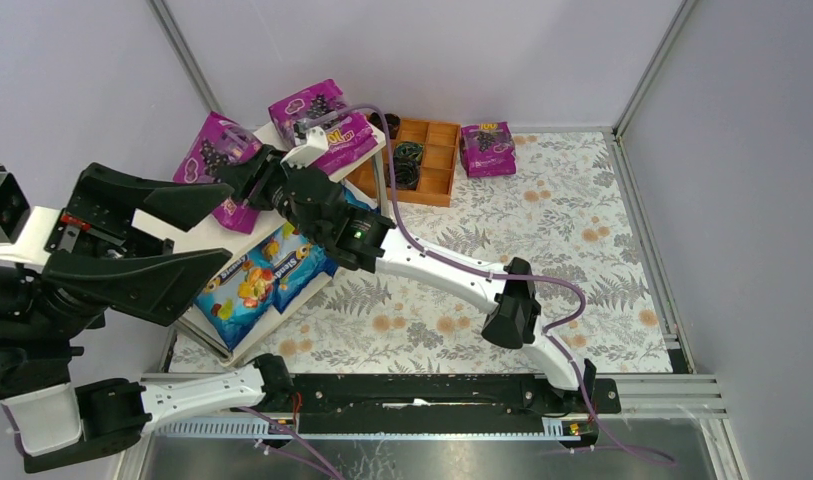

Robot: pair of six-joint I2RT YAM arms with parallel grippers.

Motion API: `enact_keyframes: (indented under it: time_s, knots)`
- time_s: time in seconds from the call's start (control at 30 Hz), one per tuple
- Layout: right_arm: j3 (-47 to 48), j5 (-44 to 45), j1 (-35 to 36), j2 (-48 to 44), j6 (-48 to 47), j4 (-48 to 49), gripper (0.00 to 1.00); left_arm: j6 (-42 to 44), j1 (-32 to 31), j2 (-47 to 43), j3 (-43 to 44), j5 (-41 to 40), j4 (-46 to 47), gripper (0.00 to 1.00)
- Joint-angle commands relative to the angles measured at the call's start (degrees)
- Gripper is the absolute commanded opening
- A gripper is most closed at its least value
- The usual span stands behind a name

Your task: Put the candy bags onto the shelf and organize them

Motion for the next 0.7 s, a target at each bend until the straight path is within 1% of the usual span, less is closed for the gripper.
enact_keyframes:
  time_s: [0.0,0.23,0.43,0.5,0.53,0.57,0.67]
  knots:
    - [1.64,2.45,-0.06,-2.04,1.27,2.57,0.51,-1.08,-0.08,0.22,-1.15,1.13,1.42,0.91]
    - [0.57,0.87,-0.06,-3.80,7.67,-4.34,0.77,-1.25,-0.07,-0.88,-2.06,0.69,2.49,0.91]
    - [-2.32,-1.57,0.03,-6.66,10.30,-7.10,0.83,-2.15,-0.07,0.55,-1.50,2.09,2.50,0.91]
    - [-5.84,-2.51,0.09,-8.86,11.24,-6.92,0.86,-2.20,-0.07,0.89,-1.36,2.31,2.51,0.91]
    - [-8.06,-2.96,0.11,-9.93,11.90,-6.30,0.97,-2.15,-0.03,1.00,-1.40,2.26,2.54,0.91]
    - [-9.57,-3.63,0.09,-10.79,12.21,-5.99,0.99,-1.99,-0.07,0.98,-1.44,2.10,2.53,0.91]
    - [-10.37,-5.63,0.12,-11.71,12.08,-8.95,1.00,-1.56,-0.02,1.18,-1.42,1.38,2.64,0.91]
